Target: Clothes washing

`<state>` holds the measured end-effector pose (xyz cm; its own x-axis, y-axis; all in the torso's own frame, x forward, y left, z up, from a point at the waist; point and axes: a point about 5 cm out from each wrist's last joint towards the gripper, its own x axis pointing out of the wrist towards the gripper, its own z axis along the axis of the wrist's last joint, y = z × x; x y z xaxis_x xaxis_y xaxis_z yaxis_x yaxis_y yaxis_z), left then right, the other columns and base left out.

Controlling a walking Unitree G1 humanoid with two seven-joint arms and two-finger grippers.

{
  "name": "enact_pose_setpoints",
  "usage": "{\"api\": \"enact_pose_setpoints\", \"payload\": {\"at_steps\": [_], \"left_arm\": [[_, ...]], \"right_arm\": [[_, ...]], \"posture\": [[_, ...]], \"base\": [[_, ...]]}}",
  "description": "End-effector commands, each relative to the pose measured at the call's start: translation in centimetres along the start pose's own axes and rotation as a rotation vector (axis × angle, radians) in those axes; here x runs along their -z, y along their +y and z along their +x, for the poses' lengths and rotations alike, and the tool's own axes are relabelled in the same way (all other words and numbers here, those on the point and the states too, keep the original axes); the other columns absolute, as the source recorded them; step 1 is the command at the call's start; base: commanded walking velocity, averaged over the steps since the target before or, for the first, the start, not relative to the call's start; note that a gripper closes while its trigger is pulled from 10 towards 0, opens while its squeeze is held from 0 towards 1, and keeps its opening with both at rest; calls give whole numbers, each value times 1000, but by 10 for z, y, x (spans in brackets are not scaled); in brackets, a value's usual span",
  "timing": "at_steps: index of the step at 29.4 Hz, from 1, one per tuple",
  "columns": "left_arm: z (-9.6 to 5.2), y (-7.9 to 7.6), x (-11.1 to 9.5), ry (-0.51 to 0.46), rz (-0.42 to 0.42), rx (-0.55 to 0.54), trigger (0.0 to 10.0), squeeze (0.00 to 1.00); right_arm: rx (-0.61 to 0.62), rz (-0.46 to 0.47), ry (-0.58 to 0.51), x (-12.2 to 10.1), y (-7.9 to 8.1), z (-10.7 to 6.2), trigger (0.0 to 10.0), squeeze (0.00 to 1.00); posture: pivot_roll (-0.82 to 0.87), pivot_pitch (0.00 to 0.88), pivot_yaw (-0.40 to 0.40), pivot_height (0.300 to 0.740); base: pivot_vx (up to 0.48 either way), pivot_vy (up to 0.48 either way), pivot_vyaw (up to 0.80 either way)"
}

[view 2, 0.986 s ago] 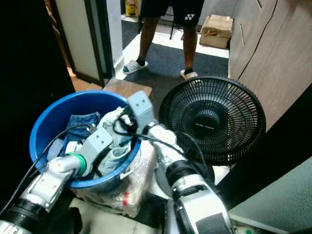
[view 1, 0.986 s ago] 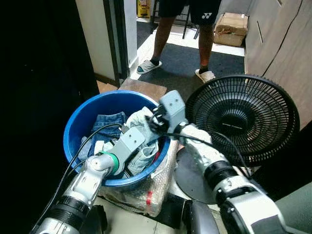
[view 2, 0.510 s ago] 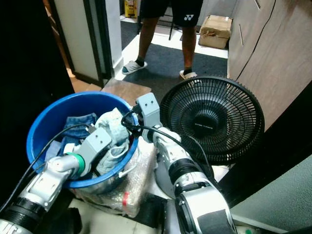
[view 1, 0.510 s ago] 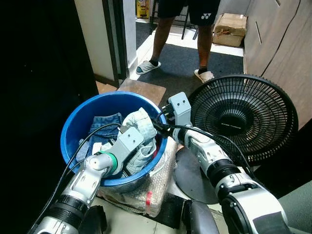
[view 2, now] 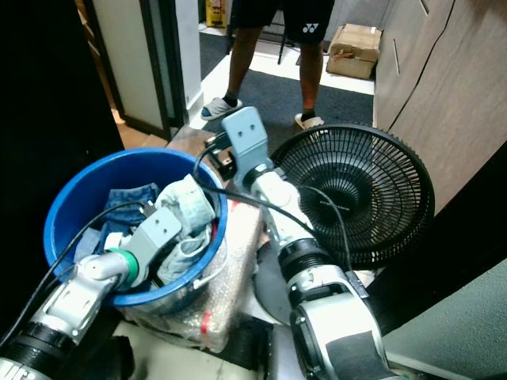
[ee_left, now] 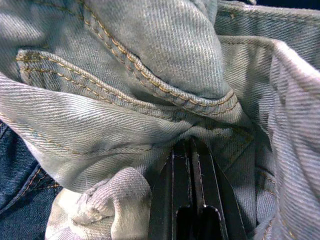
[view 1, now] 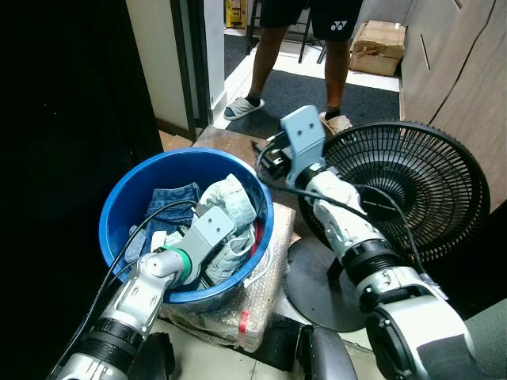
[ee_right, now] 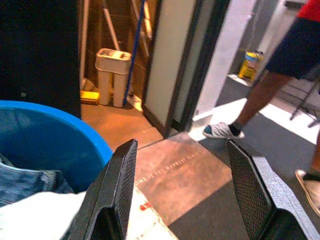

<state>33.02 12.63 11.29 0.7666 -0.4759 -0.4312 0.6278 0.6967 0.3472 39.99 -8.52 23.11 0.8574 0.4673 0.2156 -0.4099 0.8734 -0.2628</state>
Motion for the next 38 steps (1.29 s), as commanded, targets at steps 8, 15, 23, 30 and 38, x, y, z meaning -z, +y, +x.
{"api": "enact_pose_setpoints", "payload": {"at_steps": [8, 15, 23, 30, 38], "left_arm": [[2, -12, 12, 50, -2, 57, 10000, 0], [-1, -13, 14, 54, -10, 51, 10000, 0], [-1, -13, 14, 55, -12, 51, 10000, 0], [1, -15, 13, 53, -7, 63, 10000, 0], [1, -15, 12, 52, -7, 65, 10000, 0]], "right_arm": [[-226, 151, 83, 17, 39, 5, 10000, 0], [-327, 176, 148, 30, 67, 1, 10000, 0], [-290, 170, 245, 51, 68, -7, 10000, 0], [-245, 140, 403, 73, 57, -19, 10000, 0], [-294, 183, 509, 84, 58, -26, 10000, 0]], "posture": [[141, 73, -9, 471], [146, 76, -15, 471], [141, 79, -13, 471], [126, 81, -4, 471], [125, 81, -3, 471]], "base": [[0, 0, 0], [0, 0, 0], [0, 0, 0], [0, 0, 0], [0, 0, 0]]}}
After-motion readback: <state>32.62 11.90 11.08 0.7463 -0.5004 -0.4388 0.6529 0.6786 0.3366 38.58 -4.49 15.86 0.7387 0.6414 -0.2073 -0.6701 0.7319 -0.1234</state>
